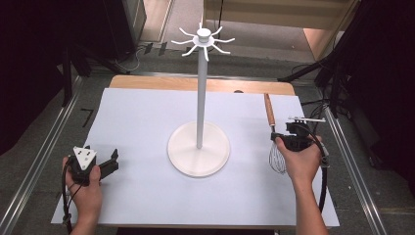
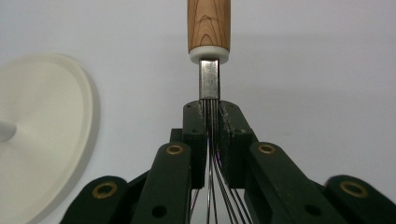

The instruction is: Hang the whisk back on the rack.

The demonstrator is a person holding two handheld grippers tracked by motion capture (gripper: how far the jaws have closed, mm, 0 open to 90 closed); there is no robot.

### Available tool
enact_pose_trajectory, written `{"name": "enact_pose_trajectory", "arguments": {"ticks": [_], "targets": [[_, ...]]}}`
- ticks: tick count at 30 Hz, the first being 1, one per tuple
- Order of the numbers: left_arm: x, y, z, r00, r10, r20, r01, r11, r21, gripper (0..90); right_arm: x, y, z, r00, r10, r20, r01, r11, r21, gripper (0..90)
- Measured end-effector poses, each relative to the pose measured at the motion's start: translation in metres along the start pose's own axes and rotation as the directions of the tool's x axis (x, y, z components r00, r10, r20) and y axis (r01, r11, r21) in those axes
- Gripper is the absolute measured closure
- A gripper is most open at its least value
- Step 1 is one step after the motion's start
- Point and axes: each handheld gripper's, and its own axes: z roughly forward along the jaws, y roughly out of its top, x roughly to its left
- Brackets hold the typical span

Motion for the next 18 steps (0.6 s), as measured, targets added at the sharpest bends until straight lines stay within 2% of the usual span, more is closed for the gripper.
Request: {"name": "enact_pose_trajectory", "arguments": {"ticks": [4, 7, 9, 12, 15, 18], "targets": [[0.000, 0.000, 0.000, 1.0000, -0.001, -0.001, 0.001, 1.0000, -0.003, 13.7, 0.007, -0.002, -0.014, 0.9989, -0.030, -0.036, 0.027, 0.996, -0.084, 83.9], [0.000, 0.000, -0.001, 0.9999, -0.009, -0.008, 0.009, 0.9999, -0.013, 13.4, 0.012, -0.003, -0.024, 0.9961, -0.063, -0.062, 0.053, 0.987, -0.153, 83.9], [0.001, -0.001, -0.001, 0.9999, -0.015, -0.009, 0.014, 0.9998, -0.014, 13.4, 0.016, -0.005, -0.030, 0.9931, -0.091, -0.075, 0.074, 0.976, -0.204, 83.9], [0.001, -0.001, -0.001, 0.9998, -0.015, -0.010, 0.015, 0.9998, -0.013, 13.3, 0.022, -0.008, -0.039, 0.9894, -0.129, -0.066, 0.108, 0.958, -0.266, 83.8], [0.001, -0.001, -0.001, 0.9999, -0.012, -0.011, 0.012, 0.9998, -0.013, 13.3, 0.027, -0.010, -0.045, 0.9845, -0.152, -0.087, 0.117, 0.941, -0.318, 83.9], [0.001, -0.001, -0.001, 0.9998, -0.014, -0.011, 0.014, 0.9998, -0.013, 13.4, 0.032, -0.011, -0.052, 0.9818, -0.158, -0.105, 0.113, 0.930, -0.351, 83.9]]}}
